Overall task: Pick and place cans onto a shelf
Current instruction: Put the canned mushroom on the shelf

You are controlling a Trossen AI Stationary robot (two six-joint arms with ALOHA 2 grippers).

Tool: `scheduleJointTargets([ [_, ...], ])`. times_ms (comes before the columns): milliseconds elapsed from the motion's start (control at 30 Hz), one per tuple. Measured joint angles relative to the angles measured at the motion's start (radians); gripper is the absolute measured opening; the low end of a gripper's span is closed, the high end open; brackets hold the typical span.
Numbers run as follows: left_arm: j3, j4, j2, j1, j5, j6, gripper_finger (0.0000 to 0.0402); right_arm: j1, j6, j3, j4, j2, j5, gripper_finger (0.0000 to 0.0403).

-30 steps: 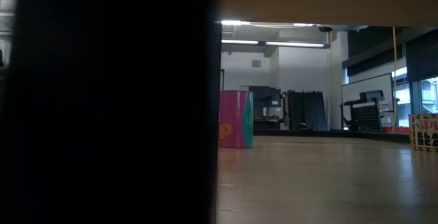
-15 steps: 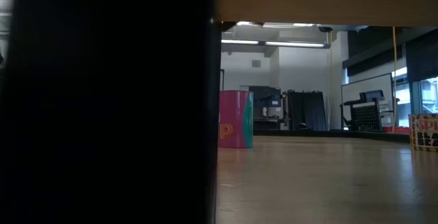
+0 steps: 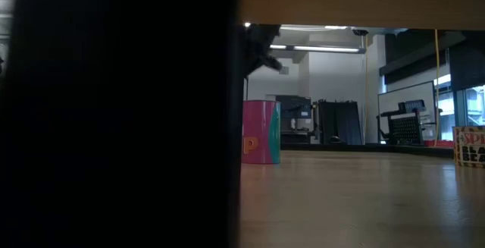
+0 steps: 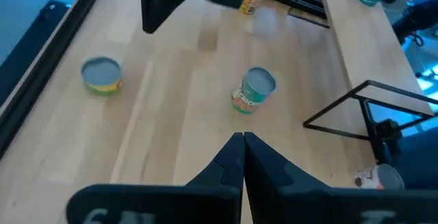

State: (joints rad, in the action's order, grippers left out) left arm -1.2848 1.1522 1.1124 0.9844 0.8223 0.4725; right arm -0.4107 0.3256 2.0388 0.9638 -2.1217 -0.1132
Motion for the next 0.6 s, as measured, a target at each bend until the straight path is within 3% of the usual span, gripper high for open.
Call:
scheduleJointTargets([
  [167, 0.023, -0.031, -0.066, 0.000, -0.014, -0.054, 0.0000, -0.019, 0.068, 0.000, -0.011, -0.067, -0.018, 0.0005],
  [367, 0.023, -0.062, -0.109, 0.000, -0.019, -0.104, 0.0000, -0.007, 0.136, -0.001, -0.011, -0.081, 0.152, 0.0005],
  [600, 0.023, -0.062, -0.134, 0.000, -0.035, -0.104, 0.0000, -0.004, 0.172, 0.000, 0.060, -0.087, 0.164, 0.0005],
])
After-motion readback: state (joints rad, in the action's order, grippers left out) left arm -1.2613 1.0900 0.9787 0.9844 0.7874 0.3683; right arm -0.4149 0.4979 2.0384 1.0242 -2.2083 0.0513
